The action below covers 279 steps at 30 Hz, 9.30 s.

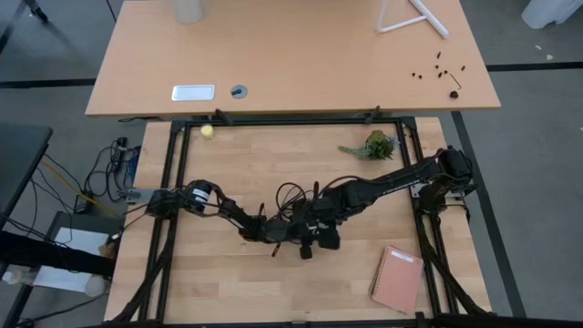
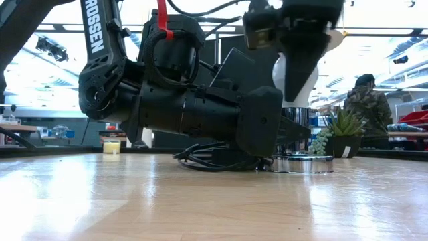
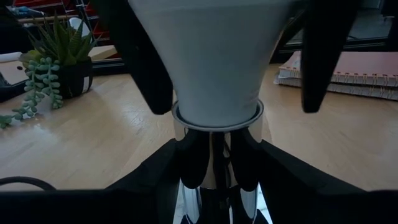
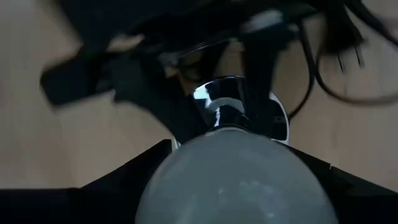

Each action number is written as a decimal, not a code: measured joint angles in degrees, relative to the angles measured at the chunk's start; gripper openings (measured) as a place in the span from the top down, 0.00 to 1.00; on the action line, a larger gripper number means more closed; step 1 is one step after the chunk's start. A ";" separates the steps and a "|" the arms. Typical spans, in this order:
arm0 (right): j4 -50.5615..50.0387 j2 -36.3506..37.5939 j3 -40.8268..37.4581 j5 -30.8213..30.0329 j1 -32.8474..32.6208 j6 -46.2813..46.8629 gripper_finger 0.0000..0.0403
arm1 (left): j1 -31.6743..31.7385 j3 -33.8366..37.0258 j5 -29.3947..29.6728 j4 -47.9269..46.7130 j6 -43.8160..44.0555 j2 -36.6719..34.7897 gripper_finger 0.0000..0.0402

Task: Screw lightbulb
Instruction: Remove the light bulb from the lamp

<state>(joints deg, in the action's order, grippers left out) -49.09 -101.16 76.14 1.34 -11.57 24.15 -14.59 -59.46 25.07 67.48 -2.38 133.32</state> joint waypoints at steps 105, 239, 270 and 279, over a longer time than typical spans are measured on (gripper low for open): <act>-2.17 -0.01 0.06 -3.08 1.21 49.38 0.14 | -0.35 -0.04 2.06 0.81 2.73 0.02 0.53; -12.82 -5.45 6.49 2.34 2.68 16.49 0.39 | 0.28 -5.79 4.75 -9.57 2.74 0.02 0.53; -11.50 -5.52 6.39 -2.24 1.37 -87.08 0.35 | 0.22 -5.63 5.12 -7.95 2.62 0.13 0.53; -13.99 -5.89 10.67 -1.95 0.40 -73.76 0.26 | 0.22 -5.70 4.83 -7.63 2.43 0.13 0.53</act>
<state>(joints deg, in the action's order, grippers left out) -63.09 -107.04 86.81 -0.61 -11.17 -49.61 -14.37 -65.16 29.91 59.86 0.05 133.45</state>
